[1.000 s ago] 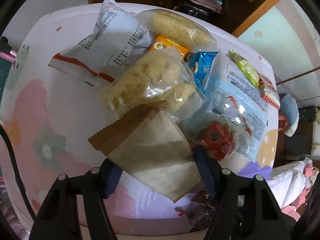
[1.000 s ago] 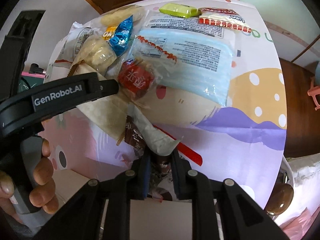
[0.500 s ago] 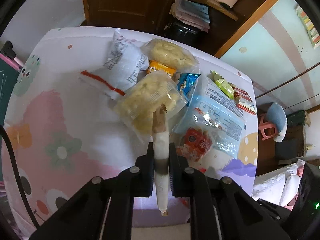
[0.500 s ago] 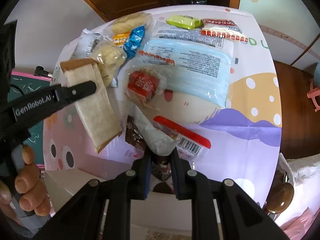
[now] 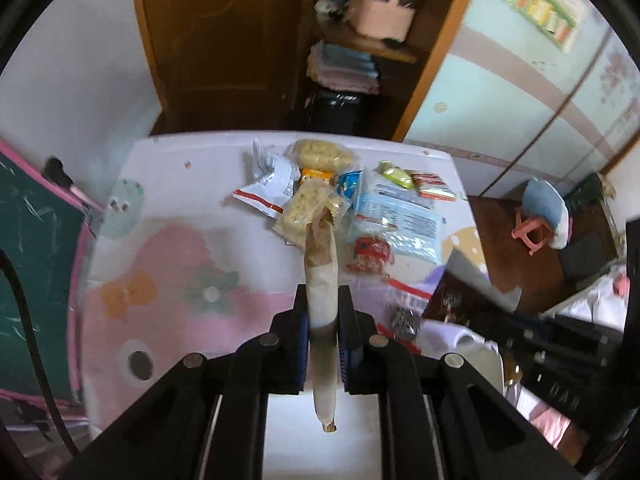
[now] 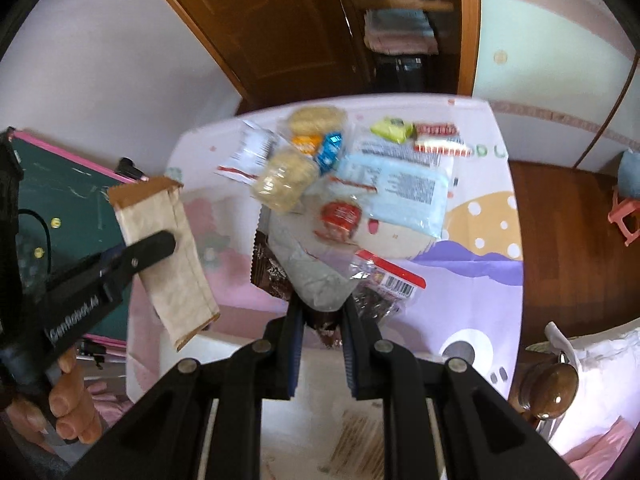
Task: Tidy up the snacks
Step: 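Carry both snacks over the white tray and open both grippers to drop them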
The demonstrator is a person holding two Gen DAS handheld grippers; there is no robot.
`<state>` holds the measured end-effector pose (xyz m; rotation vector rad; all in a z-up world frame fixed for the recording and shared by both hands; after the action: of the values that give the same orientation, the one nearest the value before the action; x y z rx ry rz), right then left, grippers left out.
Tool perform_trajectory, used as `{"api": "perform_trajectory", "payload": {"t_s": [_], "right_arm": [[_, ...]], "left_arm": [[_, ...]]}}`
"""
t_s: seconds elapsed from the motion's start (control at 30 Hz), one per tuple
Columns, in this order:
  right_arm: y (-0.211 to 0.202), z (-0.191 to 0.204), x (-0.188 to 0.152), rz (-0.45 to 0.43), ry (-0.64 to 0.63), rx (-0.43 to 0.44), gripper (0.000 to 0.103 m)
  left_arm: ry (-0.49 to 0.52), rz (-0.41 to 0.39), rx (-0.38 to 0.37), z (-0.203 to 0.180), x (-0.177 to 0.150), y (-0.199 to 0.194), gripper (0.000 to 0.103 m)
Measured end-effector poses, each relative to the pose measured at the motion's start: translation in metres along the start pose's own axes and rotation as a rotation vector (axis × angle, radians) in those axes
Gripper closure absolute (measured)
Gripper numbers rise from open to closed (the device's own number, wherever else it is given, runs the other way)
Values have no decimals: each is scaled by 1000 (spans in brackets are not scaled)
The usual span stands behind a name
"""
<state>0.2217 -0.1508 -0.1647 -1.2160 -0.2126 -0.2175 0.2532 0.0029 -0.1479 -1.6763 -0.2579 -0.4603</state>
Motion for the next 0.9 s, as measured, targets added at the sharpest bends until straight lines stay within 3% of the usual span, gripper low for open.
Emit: {"api": "perform_trajectory", "payload": {"t_s": [0.23,0.47,0.67,0.9], "right_arm": [[-63,29,-31,-88,-25,22,86],[-95,51,-78,-112,-58,10,86],[-90,55,-118,-79,-48,-16,86],[-66,39,-155,-10,28,-47,85]], "left_arm": [[101,-69,-18,-15,-35,-78,93],[166,-91,-31,-24,-75,-116,93],[218,-57,-24,-27,-110,-111,93],[309,7,36,-33,-153,-78,93]]}}
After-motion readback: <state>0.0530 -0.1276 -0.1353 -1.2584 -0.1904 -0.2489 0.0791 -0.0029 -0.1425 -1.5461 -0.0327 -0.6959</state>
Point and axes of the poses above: each gripper's, at about its wrist camera, not at the fingertips, and y roughly the way its jaws point, z to its left, x to its top, the point moved 6 cm from there along y, roughly the way its jaws point, and after that the axes turned 4 degrees about y, right-handed, at the moved point
